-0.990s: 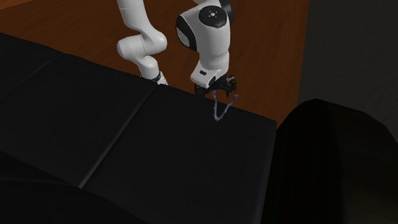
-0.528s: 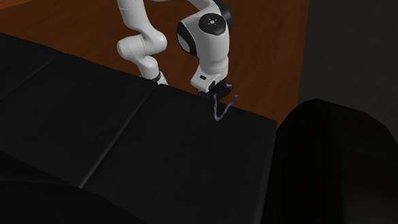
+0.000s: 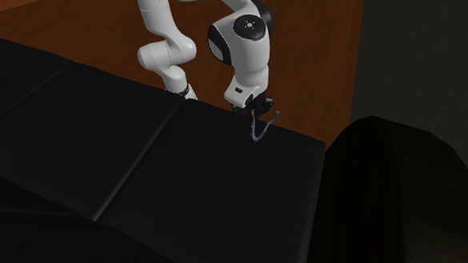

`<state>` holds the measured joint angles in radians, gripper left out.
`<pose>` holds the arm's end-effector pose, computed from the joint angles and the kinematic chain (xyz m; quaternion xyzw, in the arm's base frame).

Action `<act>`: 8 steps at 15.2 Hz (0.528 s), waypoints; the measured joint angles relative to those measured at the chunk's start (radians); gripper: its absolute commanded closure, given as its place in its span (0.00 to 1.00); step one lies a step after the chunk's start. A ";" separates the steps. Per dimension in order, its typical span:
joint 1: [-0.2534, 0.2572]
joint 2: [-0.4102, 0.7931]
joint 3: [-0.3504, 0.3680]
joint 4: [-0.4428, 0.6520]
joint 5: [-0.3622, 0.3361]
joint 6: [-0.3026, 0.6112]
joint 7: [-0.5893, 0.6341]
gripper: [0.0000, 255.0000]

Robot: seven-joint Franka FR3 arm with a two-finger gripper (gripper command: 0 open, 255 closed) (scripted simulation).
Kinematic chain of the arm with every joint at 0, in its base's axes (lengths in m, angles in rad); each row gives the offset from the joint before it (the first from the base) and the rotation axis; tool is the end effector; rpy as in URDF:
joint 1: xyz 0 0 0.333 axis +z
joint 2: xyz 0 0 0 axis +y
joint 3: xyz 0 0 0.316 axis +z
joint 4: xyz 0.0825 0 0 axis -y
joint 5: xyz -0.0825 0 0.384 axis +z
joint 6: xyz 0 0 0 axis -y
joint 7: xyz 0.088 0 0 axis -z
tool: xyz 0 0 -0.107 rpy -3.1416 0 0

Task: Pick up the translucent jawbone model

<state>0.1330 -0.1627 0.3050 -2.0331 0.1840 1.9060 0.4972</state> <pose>0.4579 0.2367 0.5164 -0.9961 0.0600 0.0151 0.0628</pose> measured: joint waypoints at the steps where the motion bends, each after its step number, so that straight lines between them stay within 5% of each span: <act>1: -0.001 -0.003 -0.002 0.007 0.000 -0.010 -0.001 1.00; 8: -0.003 -0.005 -0.005 0.099 -0.005 -0.102 0.012 1.00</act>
<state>0.1302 -0.1672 0.3004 -1.9343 0.1795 1.8039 0.5089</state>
